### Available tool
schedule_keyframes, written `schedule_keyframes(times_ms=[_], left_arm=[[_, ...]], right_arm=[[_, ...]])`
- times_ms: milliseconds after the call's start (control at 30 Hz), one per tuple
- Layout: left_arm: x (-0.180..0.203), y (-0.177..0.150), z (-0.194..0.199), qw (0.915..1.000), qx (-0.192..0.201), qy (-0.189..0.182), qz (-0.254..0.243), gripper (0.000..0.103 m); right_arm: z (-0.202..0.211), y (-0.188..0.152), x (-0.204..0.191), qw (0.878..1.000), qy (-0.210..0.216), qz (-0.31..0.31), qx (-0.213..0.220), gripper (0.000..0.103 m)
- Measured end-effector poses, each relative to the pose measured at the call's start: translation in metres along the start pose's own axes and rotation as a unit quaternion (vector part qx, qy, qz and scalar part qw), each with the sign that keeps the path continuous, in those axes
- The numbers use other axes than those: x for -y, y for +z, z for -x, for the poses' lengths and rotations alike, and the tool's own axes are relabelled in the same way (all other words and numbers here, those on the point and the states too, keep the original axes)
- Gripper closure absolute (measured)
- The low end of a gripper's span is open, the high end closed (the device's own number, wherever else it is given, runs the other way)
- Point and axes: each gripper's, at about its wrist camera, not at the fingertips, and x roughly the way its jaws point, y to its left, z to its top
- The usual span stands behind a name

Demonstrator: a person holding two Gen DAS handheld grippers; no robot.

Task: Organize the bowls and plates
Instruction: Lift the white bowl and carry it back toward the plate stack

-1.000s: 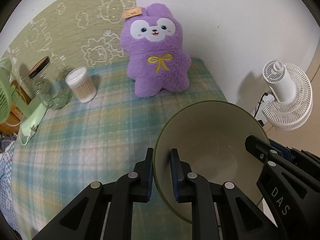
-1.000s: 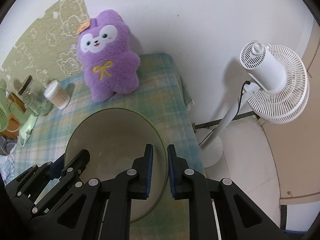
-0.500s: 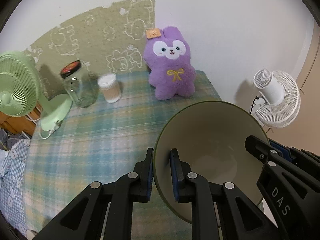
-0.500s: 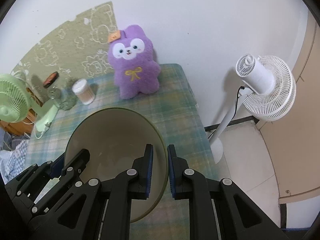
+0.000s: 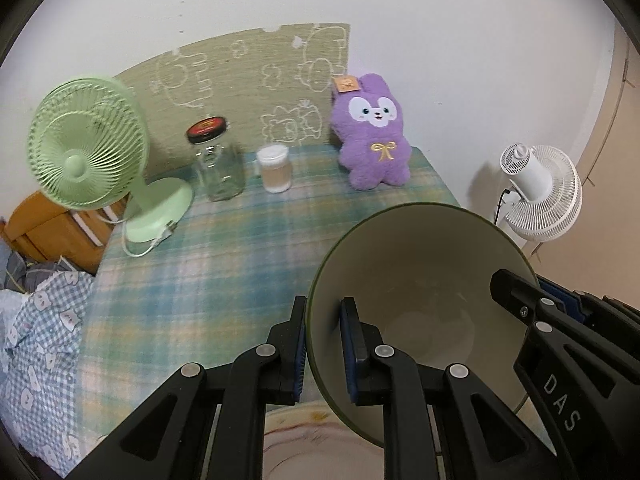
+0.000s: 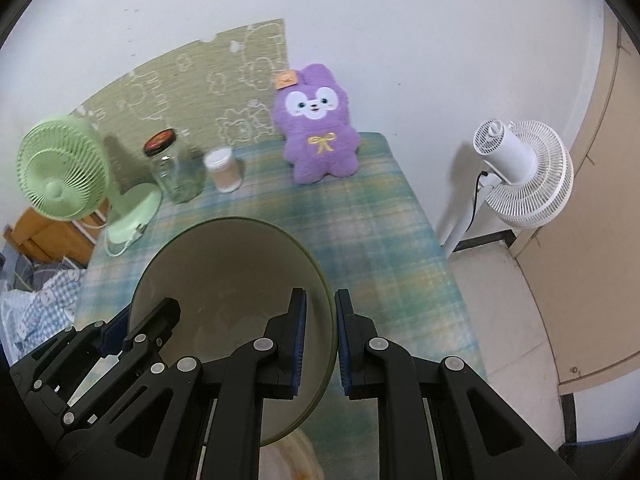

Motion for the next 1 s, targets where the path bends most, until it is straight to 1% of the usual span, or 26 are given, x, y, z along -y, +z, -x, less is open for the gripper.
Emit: schedule_keyframes(times_ms=[433, 667, 1000], left_arm=[[-0.075, -0.051, 0.042, 0.9998, 0.005, 0.008, 0.016, 0.09], [-0.116, -0.076, 0.053, 0.9994, 0.0, 0.017, 0.03, 0.09], [-0.16, -0.104, 0.059, 0.9985, -0.005, 0.031, 0.044, 0.09]], right_arm=[[0.032, -0.042, -0.081, 1.0, 0.01, 0.023, 0.003, 0.086], [0.039, -0.065, -0.122, 0.999, 0.019, 0.035, 0.0, 0.086], [0.038, -0.092, -0.168, 0.998, 0.033, 0.055, -0.008, 0.086]])
